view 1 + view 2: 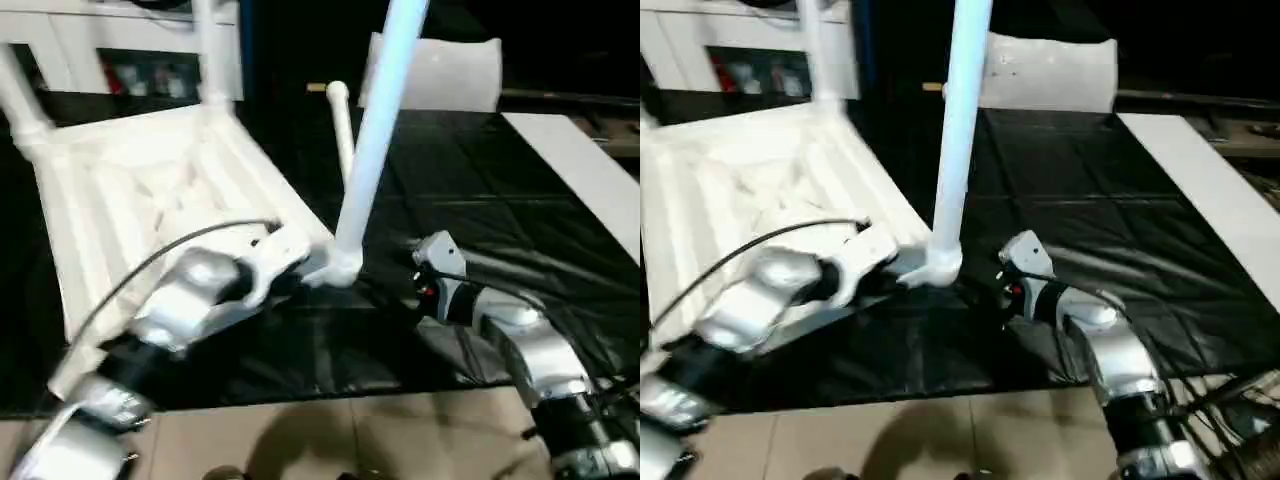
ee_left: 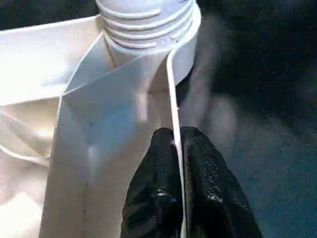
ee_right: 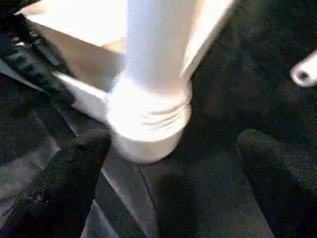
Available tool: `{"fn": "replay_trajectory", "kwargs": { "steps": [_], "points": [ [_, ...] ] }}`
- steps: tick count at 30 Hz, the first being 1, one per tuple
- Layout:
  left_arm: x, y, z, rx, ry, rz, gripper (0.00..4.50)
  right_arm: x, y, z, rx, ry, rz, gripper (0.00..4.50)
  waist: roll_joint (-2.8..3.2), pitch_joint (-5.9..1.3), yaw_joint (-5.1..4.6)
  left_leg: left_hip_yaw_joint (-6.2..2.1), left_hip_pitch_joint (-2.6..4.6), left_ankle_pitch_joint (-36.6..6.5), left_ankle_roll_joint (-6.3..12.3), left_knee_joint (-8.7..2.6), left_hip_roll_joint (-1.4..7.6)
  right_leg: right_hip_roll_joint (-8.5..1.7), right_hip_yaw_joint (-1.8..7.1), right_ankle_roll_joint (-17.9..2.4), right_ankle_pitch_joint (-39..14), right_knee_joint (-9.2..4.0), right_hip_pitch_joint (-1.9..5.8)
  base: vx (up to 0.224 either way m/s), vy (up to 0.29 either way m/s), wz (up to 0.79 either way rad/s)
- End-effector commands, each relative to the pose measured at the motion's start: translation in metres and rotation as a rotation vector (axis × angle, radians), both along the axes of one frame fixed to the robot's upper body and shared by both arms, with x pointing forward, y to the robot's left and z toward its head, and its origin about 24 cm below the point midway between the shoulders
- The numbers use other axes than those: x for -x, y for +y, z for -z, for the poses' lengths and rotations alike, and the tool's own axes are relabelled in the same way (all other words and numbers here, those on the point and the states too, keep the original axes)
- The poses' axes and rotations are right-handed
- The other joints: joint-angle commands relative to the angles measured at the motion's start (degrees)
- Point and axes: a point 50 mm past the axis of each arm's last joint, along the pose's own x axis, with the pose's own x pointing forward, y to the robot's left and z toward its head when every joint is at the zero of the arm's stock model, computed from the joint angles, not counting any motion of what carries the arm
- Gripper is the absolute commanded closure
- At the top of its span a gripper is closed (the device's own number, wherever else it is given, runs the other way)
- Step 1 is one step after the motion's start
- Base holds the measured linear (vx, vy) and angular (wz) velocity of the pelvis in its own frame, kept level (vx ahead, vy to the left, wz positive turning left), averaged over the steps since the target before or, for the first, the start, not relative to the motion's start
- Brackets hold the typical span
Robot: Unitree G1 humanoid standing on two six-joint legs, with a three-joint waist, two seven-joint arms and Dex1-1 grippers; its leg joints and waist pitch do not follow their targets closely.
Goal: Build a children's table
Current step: Rotate leg to tighten
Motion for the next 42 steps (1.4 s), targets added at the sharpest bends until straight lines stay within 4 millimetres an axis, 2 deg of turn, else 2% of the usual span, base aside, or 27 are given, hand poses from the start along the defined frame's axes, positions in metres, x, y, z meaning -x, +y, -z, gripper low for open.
{"fn": "replay_trajectory", "kwargs": {
  "steps": [1, 4, 6, 10, 12, 17, 19, 23, 24, 27, 28, 32, 34, 36, 42],
  "points": [
    [0.012, -0.009, 0.009, 0.02, 0.046, 0.15, 4.38, -0.002, 0.0, -0.006, -0.007, -0.014, -0.054, 0.0, 0.29, -3.45, 0.13, -1.21, 0.52, -10.3, 3.09, -3.97, 3.84, -5.78, 4.46, -7.72, -19.26, -5.03, 2.52, 0.0, 0.0, 0.0],
    [0.014, 0.001, 0.013, -0.023, 0.06, 0.205, 4.38, -0.001, 0.003, -0.009, 0.002, -0.011, -0.149, 0.0, 0.12, -3.32, 0.28, -1.33, 0.65, -11.9, 1.99, -4.31, 4.16, -5.75, 4.44, -7.25, -20.08, -4.85, 2.38, 0.0, 0.0, 0.0],
    [0.016, 0.005, 0.014, -0.018, 0.078, 0.245, 4.38, 0.002, 0.007, -0.009, 0.003, 0.003, -0.23, 0.0, 0.24, -3.19, 0.32, -1.44, 0.7, -13.18, 1.57, -4.4, 4.09, -5.93, 4.49, -7.04, -21.55, -5.03, 2.39, 0.0, 0.0, 0.0],
    [0.018, 0.014, 0.015, -0.039, 0.108, 0.318, 4.38, 0.009, 0.017, -0.008, 0.039, 0.023, -0.414, 0.0, -0.19, -3.34, 0.5, -1.37, 0.44, -12.0, 2.16, -4.22, 3.95, -6.11, 4.57, -6.24, -22.58, -5.03, 2.58, 0.0, 0.0, 0.0],
    [0.019, 0.016, 0.015, -0.041, 0.114, 0.329, 4.38, 0.009, 0.019, -0.007, 0.066, 0.018, -0.442, 0.0, -0.23, -3.38, 0.56, -1.36, 0.39, -11.37, 2.15, -4.19, 3.95, -6.12, 4.55, -6.18, -22.59, -4.99, 2.53, 0.0, 0.0, 0.0],
    [0.018, 0.017, 0.015, -0.039, 0.126, 0.367, 4.38, 0.0, 0.027, -0.003, 0.094, 0.011, -0.463, 0.0, -0.09, -3.54, 0.57, -1.31, 0.54, -10.76, 1.44, -4.16, 4.1, -6.17, 4.6, -7.96, -20.23, -4.53, 2.45, 0.0, 0.0, 0.0],
    [0.018, 0.016, 0.014, -0.042, 0.118, 0.384, 4.5, -0.006, 0.031, -0.005, 0.044, 0.033, -0.459, 0.28, -0.07, -3.63, 0.56, -1.28, 0.55, -10.15, 1.56, -4.12, 4.11, -6.09, 4.63, -8.89, -18.16, -4.2, 2.55, 0.0, 0.0, 0.0],
    [0.017, 0.015, 0.015, -0.043, 0.119, 0.402, 4.5, -0.007, 0.034, -0.007, 0.012, 0.058, -0.501, 0.49, 0.07, -3.62, 0.86, -1.2, 0.6, -10.14, 1.61, -4.15, 4.22, -6.08, 4.67, -9.18, -17.34, -4.1, 2.62, 0.0, 0.0, 0.0],
    [0.017, 0.015, 0.016, -0.043, 0.12, 0.406, 4.5, -0.006, 0.035, -0.006, 0.007, 0.066, -0.519, 0.79, 0.03, -3.67, 0.99, -1.19, 0.62, -10.0, 1.54, -4.14, 4.29, -6.06, 4.68, -9.22, -16.8, -3.97, 2.64, 0.0, 0.0, 0.0],
    [0.017, 0.014, 0.016, -0.042, 0.122, 0.412, 4.5, -0.004, 0.035, -0.006, -0.011, 0.09, -0.555, 0.86, -0.19, -3.69, 1.2, -1.11, 0.56, -9.67, 1.72, -4.09, 4.25, -6.07, 4.66, -9.3, -16.66, -3.95, 2.69, 0.0, 0.0, 0.0],
    [0.017, 0.014, 0.016, -0.042, 0.123, 0.414, 4.5, -0.003, 0.035, -0.006, -0.015, 0.097, -0.562, 1.1, -0.22, -3.63, 1.24, -1.18, 0.47, -9.69, 1.71, -4.12, 4.26, -6.13, 4.66, -9.1, -17.2, -3.94, 2.75, 0.0, 0.0, 0.0],
    [0.017, 0.015, 0.016, -0.042, 0.124, 0.419, 4.5, -0.003, 0.034, -0.002, -0.014, 0.117, -0.573, 1.28, -0.19, -3.69, 1.31, -1.14, 0.57, -9.64, 1.49, -4.06, 4.24, -6.2, 4.67, -8.72, -18.36, -4.1, 2.65, 0.0, 0.0, 0.0],
    [0.017, 0.015, 0.017, -0.04, 0.13, 0.417, 4.5, -0.001, 0.034, -0.001, -0.025, 0.131, -0.575, 1.58, 0.02, -3.73, 1.33, -1.18, 0.62, -9.74, 1.27, -4.13, 4.33, -6.13, 4.65, -8.84, -17.75, -4.01, 2.62, 0.0, 0.0, 0.0],
    [0.018, 0.016, 0.018, -0.04, 0.131, 0.417, 4.5, -0.001, 0.034, -0.001, -0.03, 0.135, -0.576, 1.71, -0.14, -3.76, 1.33, -1.13, 0.6, -9.7, 1.28, -4.08, 4.29, -6.09, 4.68, -8.95, -17.19, -3.94, 2.64, 0.0, 0.0, 0.0],
    [0.017, 0.016, 0.02, -0.024, 0.132, 0.385, 4.5, 0.003, 0.036, 0.003, -0.061, 0.156, -0.582, 2.02, 0.0, -3.81, 1.44, -1.12, 0.59, -9.59, 1.35, -4.06, 4.26, -6.07, 4.64, -9.39, -16.49, -3.89, 2.74, 0.0, 0.0, 0.0]
  ]
}}
